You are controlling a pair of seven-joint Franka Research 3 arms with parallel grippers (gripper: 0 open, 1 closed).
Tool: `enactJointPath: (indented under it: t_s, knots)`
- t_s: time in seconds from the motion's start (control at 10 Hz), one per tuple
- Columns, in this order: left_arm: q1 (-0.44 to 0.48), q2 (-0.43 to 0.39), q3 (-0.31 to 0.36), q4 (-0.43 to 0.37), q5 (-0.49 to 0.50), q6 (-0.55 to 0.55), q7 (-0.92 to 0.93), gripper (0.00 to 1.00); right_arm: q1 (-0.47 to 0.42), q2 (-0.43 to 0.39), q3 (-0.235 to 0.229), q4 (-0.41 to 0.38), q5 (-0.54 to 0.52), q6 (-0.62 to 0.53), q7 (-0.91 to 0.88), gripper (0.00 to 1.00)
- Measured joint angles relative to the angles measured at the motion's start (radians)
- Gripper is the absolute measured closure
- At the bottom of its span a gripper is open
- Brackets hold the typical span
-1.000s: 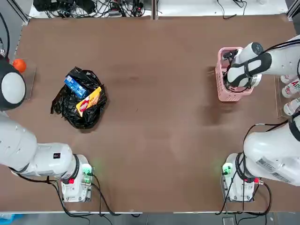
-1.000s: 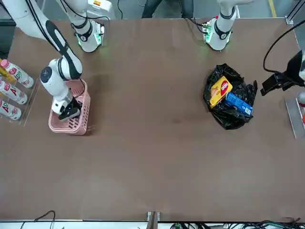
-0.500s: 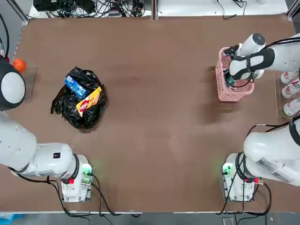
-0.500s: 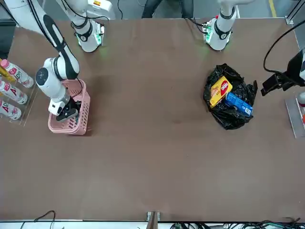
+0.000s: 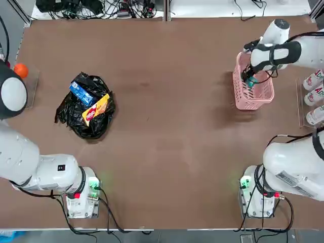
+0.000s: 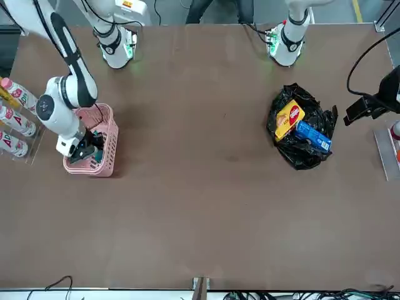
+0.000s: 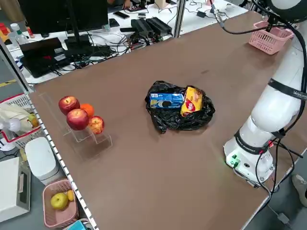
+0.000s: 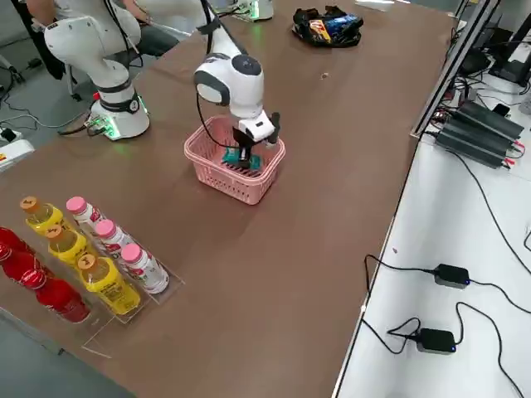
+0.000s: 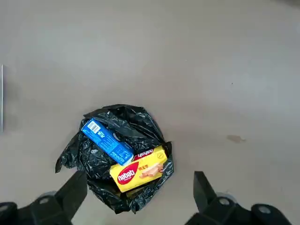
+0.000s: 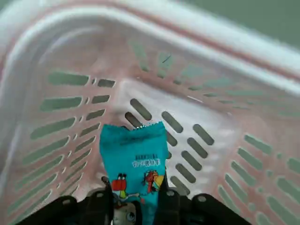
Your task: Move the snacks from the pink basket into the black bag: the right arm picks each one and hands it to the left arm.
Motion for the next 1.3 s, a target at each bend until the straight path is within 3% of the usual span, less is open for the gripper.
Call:
enactJointPath:
  t_s: [0.3,0.8,1.3]
  knots:
    - [0.000,0.001,0.000,0.000,0.000,0.000,0.000,0.00,0.003,-0.003,0.022,0.170,0.047,-0.241,-0.002,0.65]
    - [0.023,0.014,0.002,-0.001,-0.058,0.000,-0.010,0.00,0.012,-0.004,0.033,0.350,0.066,-0.506,-0.002,0.65]
    - [0.023,0.090,0.002,-0.005,-0.074,0.000,-0.032,0.00,0.053,-0.005,0.036,0.488,0.150,-0.683,0.098,0.65]
